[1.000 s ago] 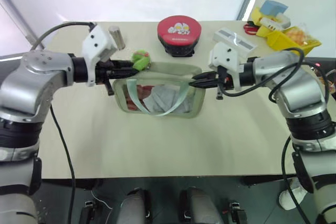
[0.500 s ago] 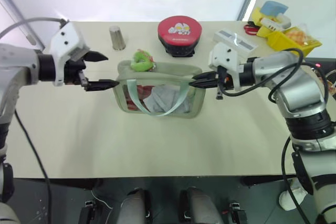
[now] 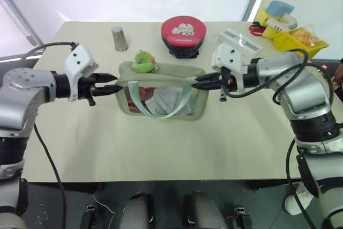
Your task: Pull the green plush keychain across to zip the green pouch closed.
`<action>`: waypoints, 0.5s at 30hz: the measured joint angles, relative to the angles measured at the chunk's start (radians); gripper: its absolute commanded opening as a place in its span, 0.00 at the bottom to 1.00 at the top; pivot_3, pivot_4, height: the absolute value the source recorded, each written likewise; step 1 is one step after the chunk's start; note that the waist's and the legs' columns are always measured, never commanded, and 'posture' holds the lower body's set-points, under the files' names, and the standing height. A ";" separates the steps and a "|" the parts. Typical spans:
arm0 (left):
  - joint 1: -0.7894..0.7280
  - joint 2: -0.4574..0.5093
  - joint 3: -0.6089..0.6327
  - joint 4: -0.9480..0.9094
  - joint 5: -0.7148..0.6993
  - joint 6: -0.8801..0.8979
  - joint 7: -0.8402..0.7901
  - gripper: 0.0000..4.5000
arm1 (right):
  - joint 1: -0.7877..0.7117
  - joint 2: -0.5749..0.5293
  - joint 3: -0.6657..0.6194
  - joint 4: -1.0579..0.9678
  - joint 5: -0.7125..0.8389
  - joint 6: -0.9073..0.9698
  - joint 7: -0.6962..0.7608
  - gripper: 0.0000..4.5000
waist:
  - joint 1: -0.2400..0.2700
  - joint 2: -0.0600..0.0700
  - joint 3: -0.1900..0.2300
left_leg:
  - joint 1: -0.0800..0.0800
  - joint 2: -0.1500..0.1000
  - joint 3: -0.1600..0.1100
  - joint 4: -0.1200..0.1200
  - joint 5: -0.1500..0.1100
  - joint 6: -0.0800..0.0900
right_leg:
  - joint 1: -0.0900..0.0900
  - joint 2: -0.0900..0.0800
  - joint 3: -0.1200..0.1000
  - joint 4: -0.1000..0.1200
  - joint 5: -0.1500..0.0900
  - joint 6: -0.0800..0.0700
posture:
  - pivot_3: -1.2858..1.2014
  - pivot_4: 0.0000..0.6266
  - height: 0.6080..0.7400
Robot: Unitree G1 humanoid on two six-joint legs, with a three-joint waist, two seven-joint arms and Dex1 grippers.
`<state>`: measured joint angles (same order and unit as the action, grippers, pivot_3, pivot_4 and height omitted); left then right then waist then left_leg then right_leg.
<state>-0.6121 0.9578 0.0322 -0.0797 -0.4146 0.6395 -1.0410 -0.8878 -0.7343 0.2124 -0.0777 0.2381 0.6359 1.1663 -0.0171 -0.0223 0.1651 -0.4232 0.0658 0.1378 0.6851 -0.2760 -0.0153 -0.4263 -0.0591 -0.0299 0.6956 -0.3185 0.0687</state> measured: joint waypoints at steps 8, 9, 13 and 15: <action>0.000 -0.019 0.000 0.000 0.011 0.001 0.019 0.00 | 0.000 0.000 -0.001 -0.021 0.011 0.047 -0.009 0.13 | 0.001 0.000 0.000 | 0.000 0.000 0.000 0.000 0.000 0.000 | 0.000 0.000 0.000 0.000 0.000 0.000 | 0.52 0.24 1.00; -0.002 -0.019 0.000 0.000 0.011 0.002 0.019 0.00 | 0.000 0.000 -0.003 -0.023 0.018 0.055 -0.009 0.20 | 0.000 0.000 0.000 | 0.000 0.000 0.000 0.000 0.000 0.000 | 0.000 0.000 0.000 0.000 0.000 0.000 | 0.52 0.24 1.00; -0.003 -0.019 -0.001 -0.001 0.011 0.004 0.018 0.00 | 0.000 -0.002 -0.002 -0.024 0.040 0.064 0.009 0.59 | 0.002 0.000 0.000 | 0.000 0.000 0.000 0.000 0.000 0.000 | 0.000 0.000 0.000 0.000 0.000 0.000 | 0.52 0.24 1.00; -0.003 -0.019 -0.001 -0.004 0.011 0.004 0.018 0.00 | -0.014 -0.016 -0.001 -0.010 0.046 0.063 0.034 0.81 | 0.003 0.000 0.000 | 0.000 -0.001 0.000 0.000 0.000 0.000 | 0.000 -0.001 0.000 0.000 0.000 0.000 | 0.52 0.24 1.00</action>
<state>-0.6154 0.9384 0.0309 -0.0832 -0.4039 0.6437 -1.0228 -0.9015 -0.7508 0.2112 -0.0873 0.2836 0.6991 1.2007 -0.0142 -0.0223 0.1651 -0.4233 0.0653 0.1378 0.6851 -0.2760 -0.0152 -0.4263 -0.0596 -0.0299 0.6955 -0.3185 0.0687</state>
